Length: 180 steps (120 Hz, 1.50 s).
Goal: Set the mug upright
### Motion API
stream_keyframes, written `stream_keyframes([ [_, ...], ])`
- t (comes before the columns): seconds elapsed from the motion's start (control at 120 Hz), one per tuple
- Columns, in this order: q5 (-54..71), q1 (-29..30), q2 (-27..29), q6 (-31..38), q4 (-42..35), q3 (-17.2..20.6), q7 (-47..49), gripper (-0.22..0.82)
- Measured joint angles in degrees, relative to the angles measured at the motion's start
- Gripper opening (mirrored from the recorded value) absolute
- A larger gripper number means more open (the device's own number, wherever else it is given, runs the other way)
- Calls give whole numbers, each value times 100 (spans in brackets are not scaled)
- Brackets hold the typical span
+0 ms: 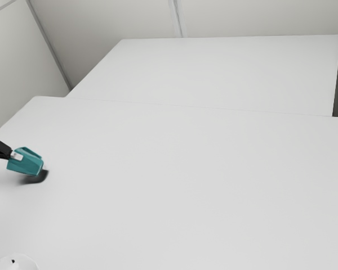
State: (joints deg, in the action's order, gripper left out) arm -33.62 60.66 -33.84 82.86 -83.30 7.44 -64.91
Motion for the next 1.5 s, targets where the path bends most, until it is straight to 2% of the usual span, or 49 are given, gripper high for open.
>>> stream_keyframes([
  [0.075, 123, -88, 389, 259, -319, 124, 15, -17],
  [0.333, 873, -117, 1598, 1407, -1531, 961, 339, -18],
  [0.717, 2108, -99, 2909, 2636, -2840, 3079, 1708, -18],
  [0.9, 2427, -182, 3168, 3042, -3169, 3841, 2482, -18],
  [1.167, 2514, -311, 3484, 3413, -3568, 4397, 3436, -18],
  [1.317, 2531, -402, 3584, 3556, -3733, 4545, 3882, -18],
  [1.5, 2560, -223, 3611, 3828, -3923, 4677, 4302, -18],
])
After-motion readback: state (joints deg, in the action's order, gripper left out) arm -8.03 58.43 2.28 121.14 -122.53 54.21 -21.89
